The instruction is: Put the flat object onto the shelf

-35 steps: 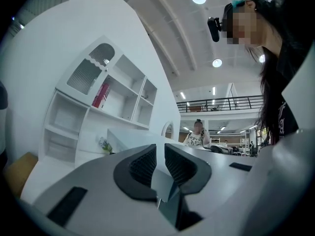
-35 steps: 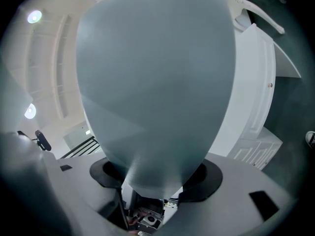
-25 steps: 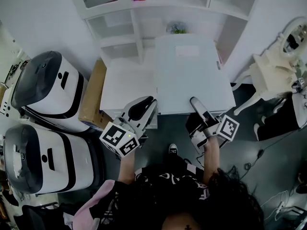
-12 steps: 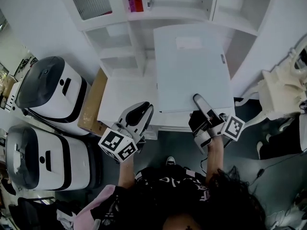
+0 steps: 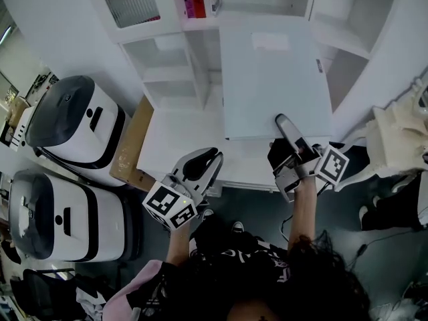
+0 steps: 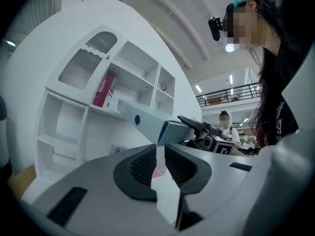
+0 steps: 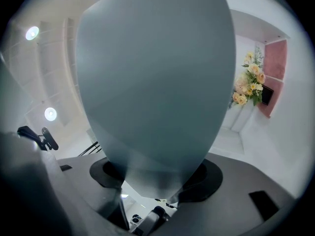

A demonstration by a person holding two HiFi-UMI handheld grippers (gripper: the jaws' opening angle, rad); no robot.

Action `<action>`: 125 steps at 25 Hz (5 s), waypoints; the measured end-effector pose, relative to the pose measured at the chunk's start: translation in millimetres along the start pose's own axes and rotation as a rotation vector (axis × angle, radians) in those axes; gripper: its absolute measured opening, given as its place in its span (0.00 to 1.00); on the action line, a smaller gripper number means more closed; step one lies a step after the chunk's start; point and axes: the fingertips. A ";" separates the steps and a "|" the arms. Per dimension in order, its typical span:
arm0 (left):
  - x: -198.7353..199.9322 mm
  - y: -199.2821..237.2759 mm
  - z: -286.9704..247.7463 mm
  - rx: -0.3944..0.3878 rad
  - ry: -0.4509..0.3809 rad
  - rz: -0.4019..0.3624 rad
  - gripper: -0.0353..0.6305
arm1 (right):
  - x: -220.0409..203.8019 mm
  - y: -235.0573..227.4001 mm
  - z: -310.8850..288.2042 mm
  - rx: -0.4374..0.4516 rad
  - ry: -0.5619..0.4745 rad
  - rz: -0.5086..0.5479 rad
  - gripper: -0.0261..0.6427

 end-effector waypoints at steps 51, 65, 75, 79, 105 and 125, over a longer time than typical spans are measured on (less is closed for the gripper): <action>66.3 131.5 -72.0 -0.188 -0.063 -0.048 0.15 | 83.3 -75.8 -171.3 -0.123 -0.058 -0.132 0.50; 100.1 143.3 -140.3 -0.221 -0.071 -0.218 0.15 | 129.6 -91.1 -202.1 -0.127 -0.066 -0.164 0.51; 129.2 139.8 -209.8 -0.278 -0.081 -0.310 0.15 | 154.8 -108.0 -223.7 -0.151 -0.075 -0.167 0.51; 135.3 131.1 -233.2 -0.306 -0.059 -0.347 0.15 | 163.7 -111.8 -228.8 -0.153 -0.077 -0.178 0.51; 134.2 125.4 -275.2 -0.246 -0.032 -0.282 0.11 | 150.1 -84.9 -183.8 -0.146 -0.050 -0.052 0.51; 62.1 98.6 -204.7 -0.149 0.058 -0.226 0.12 | 57.3 -64.5 -110.8 -0.151 0.114 0.240 0.51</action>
Point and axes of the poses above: the fingertips, and each gripper's own axes: z backward along the fingers, y to its left, x out of its top, and after that the axes turned 5 degrees about z, right-handed
